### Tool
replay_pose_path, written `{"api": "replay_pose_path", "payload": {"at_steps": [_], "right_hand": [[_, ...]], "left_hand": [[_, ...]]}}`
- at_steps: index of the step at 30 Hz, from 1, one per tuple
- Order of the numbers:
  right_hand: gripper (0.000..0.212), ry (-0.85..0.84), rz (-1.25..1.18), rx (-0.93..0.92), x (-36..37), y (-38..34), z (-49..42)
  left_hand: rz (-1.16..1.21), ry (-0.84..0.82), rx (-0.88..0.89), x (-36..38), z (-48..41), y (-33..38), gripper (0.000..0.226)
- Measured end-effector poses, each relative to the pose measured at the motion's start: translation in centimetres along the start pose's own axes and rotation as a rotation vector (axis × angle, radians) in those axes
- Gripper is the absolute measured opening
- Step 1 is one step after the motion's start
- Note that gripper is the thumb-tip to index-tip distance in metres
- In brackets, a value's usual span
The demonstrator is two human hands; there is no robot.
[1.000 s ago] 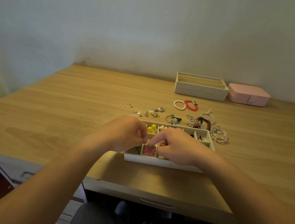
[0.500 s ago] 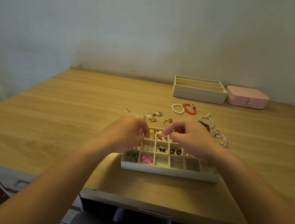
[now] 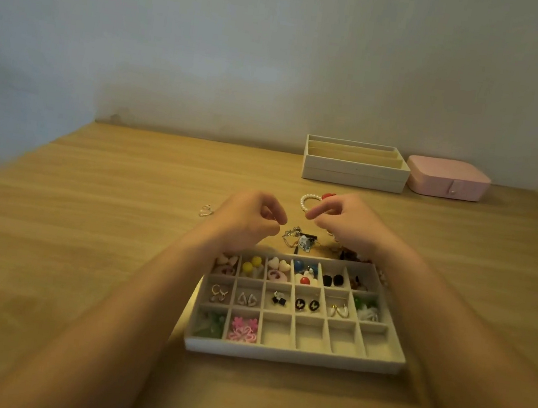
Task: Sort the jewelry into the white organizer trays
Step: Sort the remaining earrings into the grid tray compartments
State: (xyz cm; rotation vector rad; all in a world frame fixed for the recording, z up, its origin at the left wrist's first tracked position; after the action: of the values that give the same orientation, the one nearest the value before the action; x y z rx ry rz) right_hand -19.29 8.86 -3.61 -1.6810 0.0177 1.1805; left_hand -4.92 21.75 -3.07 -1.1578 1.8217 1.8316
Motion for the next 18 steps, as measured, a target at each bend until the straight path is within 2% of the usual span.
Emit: {"api": "replay_pose_path", "payload": {"at_steps": [3, 7, 13, 18], "right_hand": [[0.015, -0.058, 0.079, -0.021, 0.1, 0.2, -1.1], [0.007, -0.016, 0.159, -0.054, 0.2, 0.6, -1.5], [0.026, -0.047, 0.219, -0.001, 0.7, 0.8, -1.0], [0.028, -0.079, 0.296, 0.002, 1.4, 0.5, -0.5]], "left_hand": [[0.015, -0.025, 0.037, 0.8, -1.2, -0.1, 0.014], [0.12, 0.105, 0.037, 0.8, -1.7, -1.0, 0.014], [0.184, 0.242, 0.07, 0.5, -1.3, -1.2, 0.014], [0.099, 0.199, 0.129, 1.7, -1.1, -1.4, 0.013]]}}
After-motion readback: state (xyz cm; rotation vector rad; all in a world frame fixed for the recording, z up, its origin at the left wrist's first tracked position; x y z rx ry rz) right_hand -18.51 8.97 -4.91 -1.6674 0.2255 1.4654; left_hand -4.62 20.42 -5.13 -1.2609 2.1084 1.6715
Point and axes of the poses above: each hand's wrist, its own z-axis away from the middle knuckle, its own x-axis out of the palm, y = z × x, the point moved 2 cm from there along -z, towards the middle knuckle, and after that the axes turned 5 degrees about x, right-handed, at the moved point
